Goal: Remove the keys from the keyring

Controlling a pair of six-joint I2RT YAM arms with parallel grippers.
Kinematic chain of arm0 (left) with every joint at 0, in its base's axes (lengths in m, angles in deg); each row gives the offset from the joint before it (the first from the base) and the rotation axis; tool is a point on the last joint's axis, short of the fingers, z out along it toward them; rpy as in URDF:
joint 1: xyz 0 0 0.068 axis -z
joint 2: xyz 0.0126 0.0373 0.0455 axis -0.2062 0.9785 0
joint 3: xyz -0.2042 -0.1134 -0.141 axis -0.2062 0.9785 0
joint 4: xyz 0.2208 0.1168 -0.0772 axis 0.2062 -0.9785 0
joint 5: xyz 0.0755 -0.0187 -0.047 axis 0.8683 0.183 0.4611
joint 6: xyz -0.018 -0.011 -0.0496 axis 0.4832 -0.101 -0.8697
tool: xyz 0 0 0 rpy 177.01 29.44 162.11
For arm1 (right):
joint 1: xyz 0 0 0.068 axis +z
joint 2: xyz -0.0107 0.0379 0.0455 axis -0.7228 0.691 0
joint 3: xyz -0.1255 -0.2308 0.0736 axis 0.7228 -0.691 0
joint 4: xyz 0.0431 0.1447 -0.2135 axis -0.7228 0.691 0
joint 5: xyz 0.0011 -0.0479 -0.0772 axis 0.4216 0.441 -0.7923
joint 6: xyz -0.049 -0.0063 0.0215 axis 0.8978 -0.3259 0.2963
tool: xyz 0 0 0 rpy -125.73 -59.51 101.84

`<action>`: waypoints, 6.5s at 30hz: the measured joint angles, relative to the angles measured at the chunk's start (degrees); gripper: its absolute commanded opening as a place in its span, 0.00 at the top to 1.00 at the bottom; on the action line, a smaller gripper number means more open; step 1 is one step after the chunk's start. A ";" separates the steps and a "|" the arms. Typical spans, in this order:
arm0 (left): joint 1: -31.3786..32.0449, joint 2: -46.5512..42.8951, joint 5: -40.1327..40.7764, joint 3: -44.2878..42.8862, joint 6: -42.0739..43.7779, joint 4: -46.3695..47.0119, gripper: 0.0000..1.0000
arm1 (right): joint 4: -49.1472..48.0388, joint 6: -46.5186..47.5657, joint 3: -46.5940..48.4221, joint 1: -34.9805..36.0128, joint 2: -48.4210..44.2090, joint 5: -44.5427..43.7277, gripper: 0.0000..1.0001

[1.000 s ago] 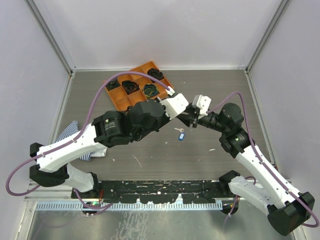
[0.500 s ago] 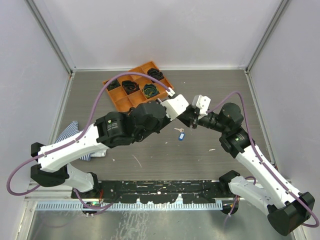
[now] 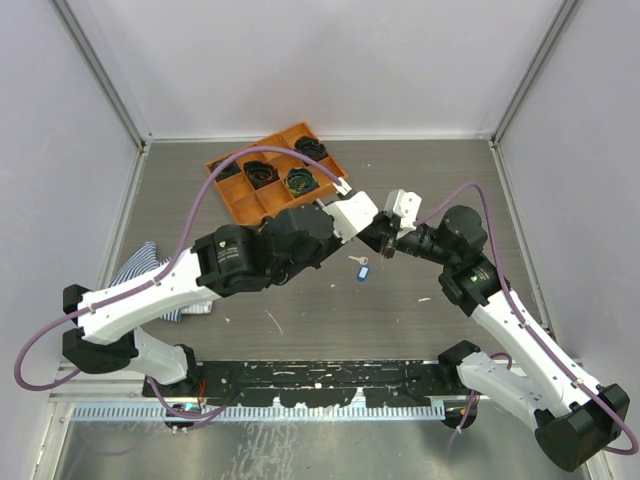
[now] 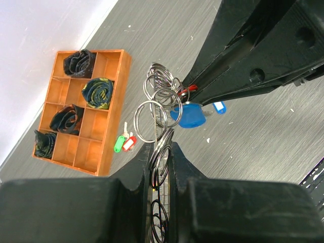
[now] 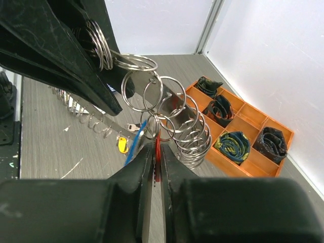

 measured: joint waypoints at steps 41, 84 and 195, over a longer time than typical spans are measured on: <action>-8.11 -20.90 -11.56 52.68 -13.20 48.89 0.69 | 57.51 33.53 35.12 15.04 23.28 -28.41 0.99; -16.13 -31.76 -29.86 75.06 -6.99 82.95 0.55 | 51.15 77.96 14.36 15.26 6.51 -31.91 0.99; -13.49 -8.76 -20.83 50.34 -22.12 62.58 0.62 | 75.14 22.10 45.44 2.10 37.90 -12.59 0.99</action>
